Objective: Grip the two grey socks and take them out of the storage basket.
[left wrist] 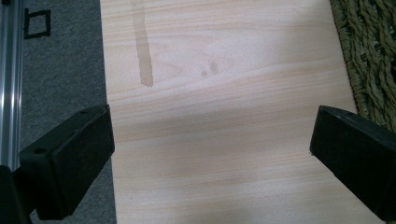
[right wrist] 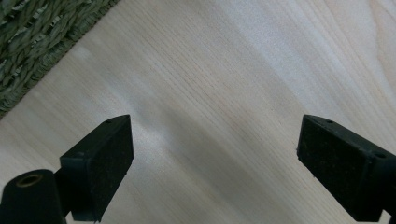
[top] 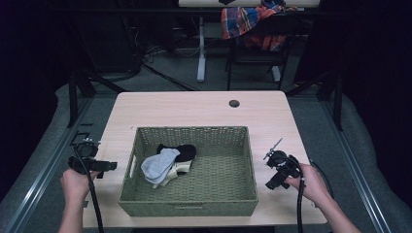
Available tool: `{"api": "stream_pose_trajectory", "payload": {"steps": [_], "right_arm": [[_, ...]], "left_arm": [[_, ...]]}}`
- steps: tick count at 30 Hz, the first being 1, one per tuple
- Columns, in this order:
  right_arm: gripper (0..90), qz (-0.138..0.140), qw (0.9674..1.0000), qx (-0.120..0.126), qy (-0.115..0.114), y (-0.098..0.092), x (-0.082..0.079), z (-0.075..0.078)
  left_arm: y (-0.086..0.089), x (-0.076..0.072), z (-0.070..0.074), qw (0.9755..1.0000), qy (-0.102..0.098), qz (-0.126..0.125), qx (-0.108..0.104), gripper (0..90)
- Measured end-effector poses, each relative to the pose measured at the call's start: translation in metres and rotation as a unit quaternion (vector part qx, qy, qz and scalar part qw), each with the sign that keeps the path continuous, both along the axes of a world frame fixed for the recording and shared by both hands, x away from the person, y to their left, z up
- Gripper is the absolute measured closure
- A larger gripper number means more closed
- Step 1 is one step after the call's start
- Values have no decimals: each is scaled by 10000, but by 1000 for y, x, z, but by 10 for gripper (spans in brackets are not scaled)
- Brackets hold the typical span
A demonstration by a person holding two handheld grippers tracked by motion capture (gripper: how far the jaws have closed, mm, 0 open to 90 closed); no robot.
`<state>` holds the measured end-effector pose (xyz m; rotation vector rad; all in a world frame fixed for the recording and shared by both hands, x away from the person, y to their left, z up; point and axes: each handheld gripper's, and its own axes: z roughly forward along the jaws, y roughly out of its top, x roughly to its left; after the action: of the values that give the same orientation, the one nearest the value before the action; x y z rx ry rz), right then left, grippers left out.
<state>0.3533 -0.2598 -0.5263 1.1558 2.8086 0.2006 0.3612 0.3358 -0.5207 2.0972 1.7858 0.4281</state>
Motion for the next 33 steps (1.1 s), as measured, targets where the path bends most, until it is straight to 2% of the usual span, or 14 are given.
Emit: {"api": "stream_pose_trajectory", "payload": {"steps": [15,16,19,20,21,23,24,25,33], "right_arm": [[106,48,10000,-34,-28,1,0,1],[106,26,10000,23,-38,2,-1,0],[106,60,10000,-17,-30,3,0,1],[106,61,10000,-5,-28,3,-1,1],[106,123,9999,-116,5,3,0,3],[106,129,9999,-90,4,3,0,3],[106,44,10000,21,-44,3,-1,0],[106,41,10000,-61,-55,2,0,1],[106,65,10000,-12,-46,2,-1,2]], "left_arm": [[0,0,1,10000,17,-55,74,2],[0,-1,1,9999,9,-48,88,2],[2,-2,3,10000,-26,-34,43,2],[3,-3,3,10000,-63,-1,-44,2],[4,-3,4,9999,-89,24,-67,2],[6,-3,7,9998,-151,74,-100,2],[6,-3,8,9997,-191,83,-104,2],[6,-4,10,9997,-188,82,-128,2],[2,-5,15,9996,-287,1,-84,2]]}}
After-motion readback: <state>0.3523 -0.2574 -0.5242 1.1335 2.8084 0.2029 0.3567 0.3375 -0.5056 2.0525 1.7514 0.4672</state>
